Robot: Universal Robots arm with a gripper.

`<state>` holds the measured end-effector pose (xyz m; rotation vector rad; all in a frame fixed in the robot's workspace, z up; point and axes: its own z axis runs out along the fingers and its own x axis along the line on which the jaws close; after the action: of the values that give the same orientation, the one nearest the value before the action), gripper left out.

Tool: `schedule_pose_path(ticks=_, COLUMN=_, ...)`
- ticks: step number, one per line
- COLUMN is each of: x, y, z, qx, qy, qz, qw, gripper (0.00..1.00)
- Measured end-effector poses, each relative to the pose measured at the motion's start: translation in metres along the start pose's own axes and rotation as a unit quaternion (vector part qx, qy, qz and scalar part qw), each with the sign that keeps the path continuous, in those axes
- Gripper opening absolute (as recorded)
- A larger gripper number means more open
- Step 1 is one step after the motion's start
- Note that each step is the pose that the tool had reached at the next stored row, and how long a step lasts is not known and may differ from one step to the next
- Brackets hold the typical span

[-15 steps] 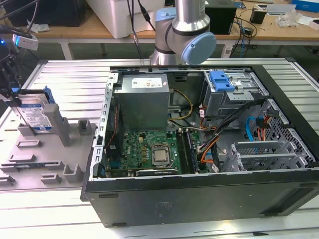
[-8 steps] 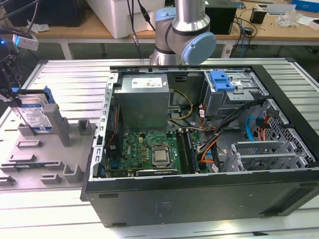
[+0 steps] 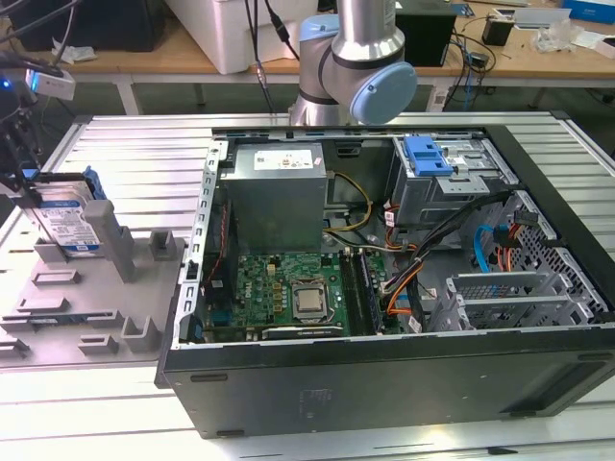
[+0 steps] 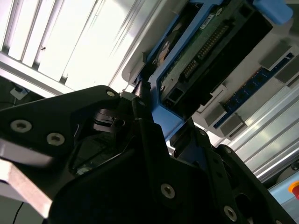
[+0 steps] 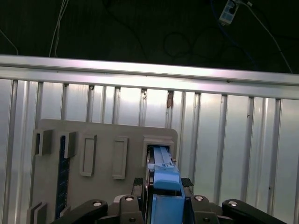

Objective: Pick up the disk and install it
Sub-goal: 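Pick up the disk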

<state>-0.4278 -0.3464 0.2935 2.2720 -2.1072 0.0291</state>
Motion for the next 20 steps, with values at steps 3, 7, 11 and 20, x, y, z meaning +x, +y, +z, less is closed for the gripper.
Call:
schedule_pose_path(ticks=3, x=0.0000, y=0.0000, z=0.0005, qx=-0.0001, qy=0.0008, qz=0.000, qw=1.0000, gripper=0.41)
schedule_pose_path(ticks=7, x=0.0000, y=0.0000, z=0.0006, qx=-0.0001, qy=0.0010, qz=0.000, qw=1.0000, gripper=0.41)
schedule_pose_path(ticks=11, x=-0.0001, y=0.0000, z=0.0006, qx=-0.0001, qy=0.0010, qz=0.000, qw=1.0000, gripper=0.41)
schedule_pose_path(ticks=20, x=-0.0004, y=0.0000, z=0.0006, qx=-0.0001, qy=0.0010, qz=0.000, qw=1.0000, gripper=0.37)
